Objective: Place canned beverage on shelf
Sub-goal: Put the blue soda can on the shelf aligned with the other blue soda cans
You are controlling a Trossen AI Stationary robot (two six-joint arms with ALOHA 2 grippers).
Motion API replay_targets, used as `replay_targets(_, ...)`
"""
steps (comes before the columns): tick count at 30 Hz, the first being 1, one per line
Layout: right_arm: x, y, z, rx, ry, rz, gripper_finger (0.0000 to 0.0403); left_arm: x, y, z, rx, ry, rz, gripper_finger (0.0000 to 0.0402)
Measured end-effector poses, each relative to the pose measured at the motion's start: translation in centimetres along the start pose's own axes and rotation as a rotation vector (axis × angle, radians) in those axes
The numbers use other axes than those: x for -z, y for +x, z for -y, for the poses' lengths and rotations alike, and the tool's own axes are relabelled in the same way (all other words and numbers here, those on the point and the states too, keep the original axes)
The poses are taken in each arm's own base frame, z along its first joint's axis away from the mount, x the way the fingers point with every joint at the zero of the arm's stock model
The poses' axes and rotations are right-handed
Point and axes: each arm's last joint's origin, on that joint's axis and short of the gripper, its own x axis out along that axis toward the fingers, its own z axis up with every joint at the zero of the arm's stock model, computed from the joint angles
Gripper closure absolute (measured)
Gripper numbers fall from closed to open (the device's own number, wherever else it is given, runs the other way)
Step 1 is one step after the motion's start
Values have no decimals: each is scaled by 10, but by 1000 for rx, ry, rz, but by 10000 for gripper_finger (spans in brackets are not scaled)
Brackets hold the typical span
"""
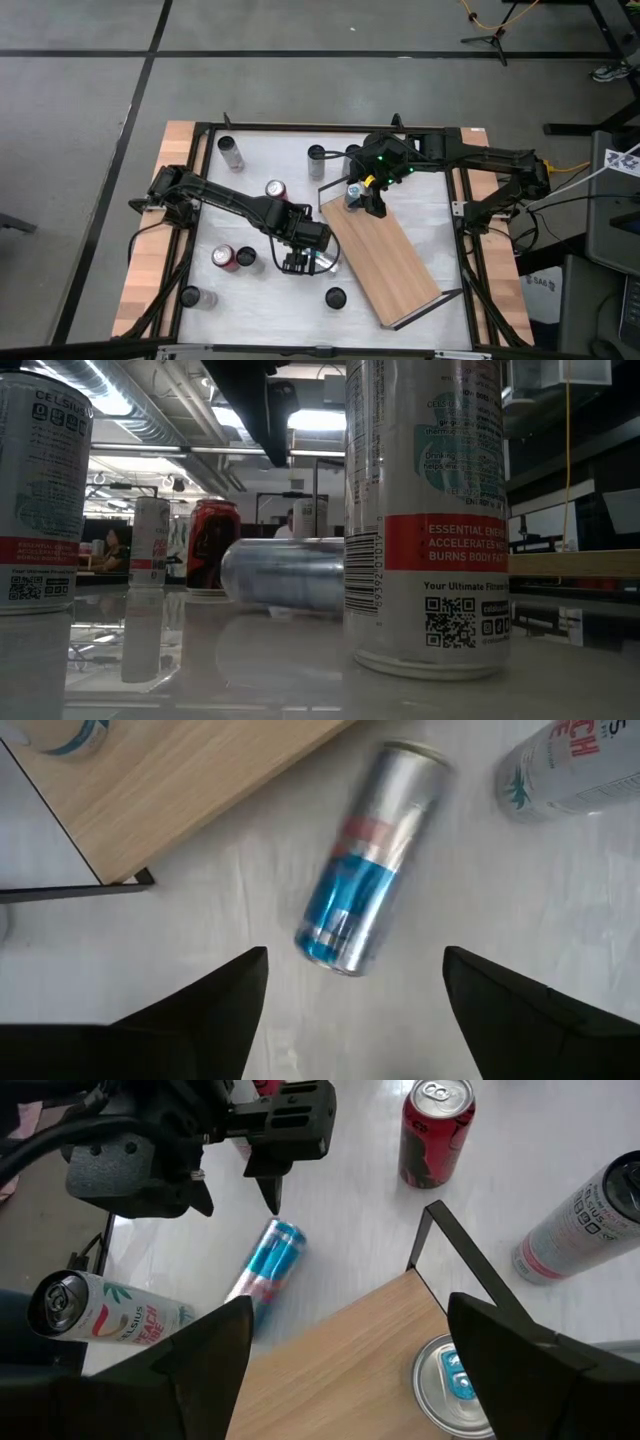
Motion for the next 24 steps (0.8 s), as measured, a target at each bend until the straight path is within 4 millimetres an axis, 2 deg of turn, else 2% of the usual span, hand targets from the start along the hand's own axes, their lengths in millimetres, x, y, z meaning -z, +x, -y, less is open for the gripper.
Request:
replay_targets(12, 0, 0, 0, 0, 0, 0, 78, 0, -8, 0, 6, -46, 28, 108)
replay_targets(15, 0, 0, 0, 0, 0, 0, 78, 1, -8, 5, 10, -34, 28, 108)
replay_targets(19, 1, 0, 0, 0, 2, -7, 78, 10, -4, 27, 70, 21, 1, 108)
replay_targets(24, 3, 0, 0, 1, 7, -28, 78, 33, 10, 71, 139, 144, -30, 108)
